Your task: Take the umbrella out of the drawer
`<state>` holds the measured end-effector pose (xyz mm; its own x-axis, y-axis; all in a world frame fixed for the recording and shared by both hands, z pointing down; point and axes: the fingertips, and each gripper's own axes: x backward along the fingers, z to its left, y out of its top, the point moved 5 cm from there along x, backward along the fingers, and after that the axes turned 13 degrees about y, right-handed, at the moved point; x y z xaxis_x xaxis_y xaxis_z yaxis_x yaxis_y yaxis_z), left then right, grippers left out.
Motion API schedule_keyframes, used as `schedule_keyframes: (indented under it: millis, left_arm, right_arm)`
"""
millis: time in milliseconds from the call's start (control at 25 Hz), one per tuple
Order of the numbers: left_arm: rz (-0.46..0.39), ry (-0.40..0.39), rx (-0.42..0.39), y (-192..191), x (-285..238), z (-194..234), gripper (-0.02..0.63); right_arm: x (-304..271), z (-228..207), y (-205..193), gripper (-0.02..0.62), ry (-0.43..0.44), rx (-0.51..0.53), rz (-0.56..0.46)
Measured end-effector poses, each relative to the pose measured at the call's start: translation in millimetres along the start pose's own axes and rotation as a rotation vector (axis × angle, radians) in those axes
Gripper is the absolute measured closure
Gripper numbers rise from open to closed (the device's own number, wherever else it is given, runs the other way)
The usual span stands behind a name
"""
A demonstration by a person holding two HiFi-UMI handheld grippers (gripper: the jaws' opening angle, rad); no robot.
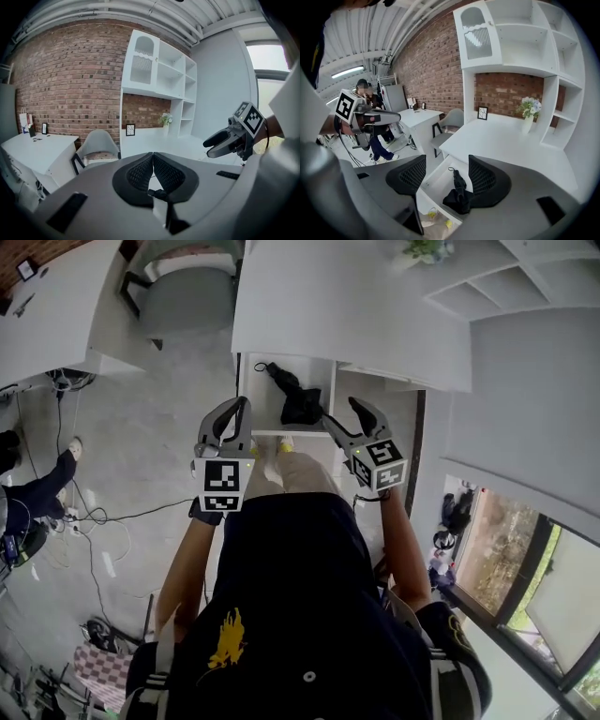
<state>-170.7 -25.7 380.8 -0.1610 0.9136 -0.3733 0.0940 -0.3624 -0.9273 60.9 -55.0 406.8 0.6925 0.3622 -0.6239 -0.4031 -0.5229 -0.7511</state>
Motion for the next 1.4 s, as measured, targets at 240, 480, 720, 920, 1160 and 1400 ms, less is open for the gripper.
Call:
schedule_keyframes:
  millis: [240, 480, 720, 920, 1160, 1400]
  left_arm:
    - [0.048, 0.015, -0.012, -22, -17, 1, 0.586]
    - [0.102, 0.023, -0.001, -40, -44, -20, 0.586]
    - [0.095, 0.031, 0.029, -60, -61, -27, 0.586]
    - [0.134, 0.036, 0.049, -71, -78, -42, 0.586]
    - [0.140, 0.009, 0.043, -66, -77, -60, 0.586]
    - [0.171, 0.034, 0.037, -68, -64, -54, 0.586]
  right_arm:
    - [-40, -19, -25, 0.273, 0.050, -0.002, 0.098]
    - [-86, -64, -63, 0.264, 0.082, -0.011, 0.216]
    - [-136, -87, -114, 0.245, 0.096, -0.091, 0.304]
    - [-153, -101, -145, 0.241, 0.100, -0.117, 0.355]
    - [-179, -113, -168, 0.235, 0.087, -0.096, 0.397]
    - [-217, -110, -191, 0.235, 0.102, -0.122, 0.454]
